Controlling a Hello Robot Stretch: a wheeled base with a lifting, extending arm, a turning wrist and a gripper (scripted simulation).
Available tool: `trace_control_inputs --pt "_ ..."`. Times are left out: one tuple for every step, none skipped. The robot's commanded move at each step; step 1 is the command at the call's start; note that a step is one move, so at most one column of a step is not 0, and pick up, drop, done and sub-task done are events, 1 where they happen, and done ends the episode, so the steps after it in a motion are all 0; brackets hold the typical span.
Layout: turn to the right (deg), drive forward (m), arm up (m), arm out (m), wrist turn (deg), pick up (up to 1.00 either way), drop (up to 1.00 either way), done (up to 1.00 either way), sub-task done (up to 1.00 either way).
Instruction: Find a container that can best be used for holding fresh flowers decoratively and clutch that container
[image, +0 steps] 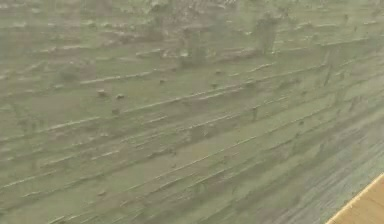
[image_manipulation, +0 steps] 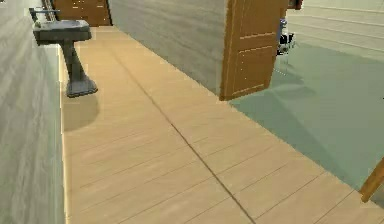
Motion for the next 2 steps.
trace_control_inputs --pt "45.0 0.0 0.0 0.0 0.0 0.0 0.0 0.0 0.0" --pt "45.0 0.0 0.0 0.0 0.0 0.0 0.0 0.0 0.0"
